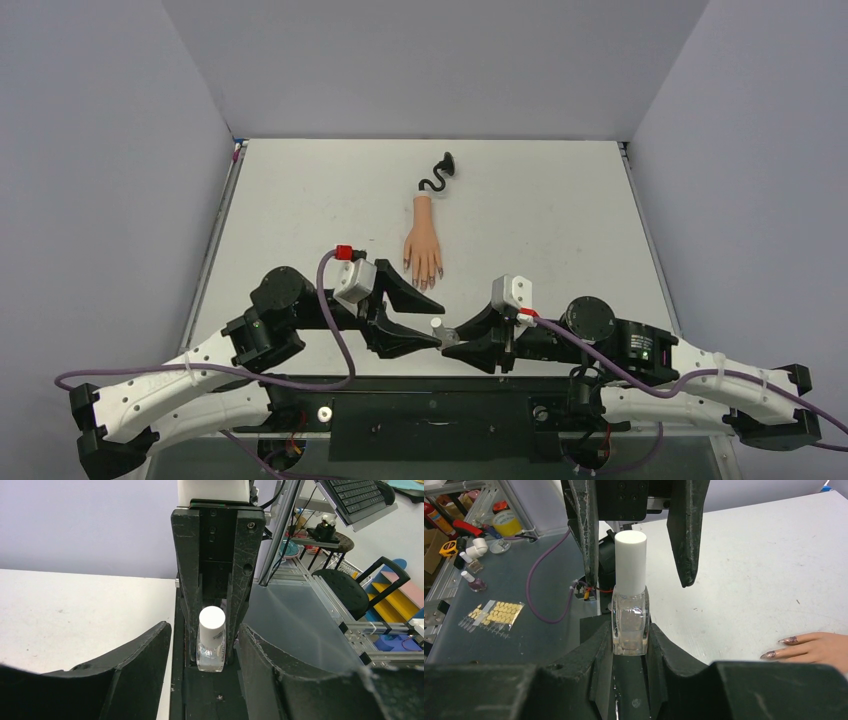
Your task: Paint the nails
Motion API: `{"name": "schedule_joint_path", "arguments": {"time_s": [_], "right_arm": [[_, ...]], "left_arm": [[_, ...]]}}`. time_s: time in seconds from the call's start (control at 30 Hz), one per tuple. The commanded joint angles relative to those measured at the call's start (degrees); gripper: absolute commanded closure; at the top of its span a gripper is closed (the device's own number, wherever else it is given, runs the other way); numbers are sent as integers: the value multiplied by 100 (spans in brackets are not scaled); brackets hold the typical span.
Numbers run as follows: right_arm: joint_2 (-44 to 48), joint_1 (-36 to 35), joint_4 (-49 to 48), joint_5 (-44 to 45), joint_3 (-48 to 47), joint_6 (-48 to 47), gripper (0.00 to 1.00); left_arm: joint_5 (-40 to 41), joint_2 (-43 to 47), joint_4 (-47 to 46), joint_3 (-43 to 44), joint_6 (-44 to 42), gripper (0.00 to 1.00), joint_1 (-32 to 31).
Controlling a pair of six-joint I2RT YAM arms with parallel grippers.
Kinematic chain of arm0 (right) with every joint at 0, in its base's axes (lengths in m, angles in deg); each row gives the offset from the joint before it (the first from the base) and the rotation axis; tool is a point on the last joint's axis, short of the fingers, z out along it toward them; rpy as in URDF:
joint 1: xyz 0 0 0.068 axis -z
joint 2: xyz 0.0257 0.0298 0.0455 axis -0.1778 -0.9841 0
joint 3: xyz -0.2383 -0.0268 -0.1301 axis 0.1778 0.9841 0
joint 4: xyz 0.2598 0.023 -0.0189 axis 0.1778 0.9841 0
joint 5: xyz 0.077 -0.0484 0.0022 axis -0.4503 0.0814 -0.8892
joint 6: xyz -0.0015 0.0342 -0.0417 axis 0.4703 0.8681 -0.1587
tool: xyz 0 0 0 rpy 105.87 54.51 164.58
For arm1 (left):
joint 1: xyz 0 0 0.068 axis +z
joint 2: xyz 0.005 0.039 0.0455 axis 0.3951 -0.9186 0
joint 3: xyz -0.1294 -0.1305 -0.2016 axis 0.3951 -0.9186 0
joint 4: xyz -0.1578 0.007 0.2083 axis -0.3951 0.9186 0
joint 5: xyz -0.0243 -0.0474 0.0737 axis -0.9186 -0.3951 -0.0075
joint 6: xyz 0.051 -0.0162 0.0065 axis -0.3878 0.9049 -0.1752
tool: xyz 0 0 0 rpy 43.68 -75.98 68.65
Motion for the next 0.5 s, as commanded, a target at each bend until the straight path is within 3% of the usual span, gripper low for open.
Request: {"name": "schedule_joint_path", "arguments": {"time_s": [0.0, 0.33, 0.47], "right_arm": [[-36, -11, -328, -95, -15, 47, 100], [-20, -15, -364, -43, -33, 50, 100], [-28, -15, -350, 19, -80, -11, 100]], "left_arm": [[-155, 0, -453, 162, 104, 52, -11], [-244, -156, -427, 209, 83, 69, -16], [-221, -165, -467, 145, 123, 85, -16]]}}
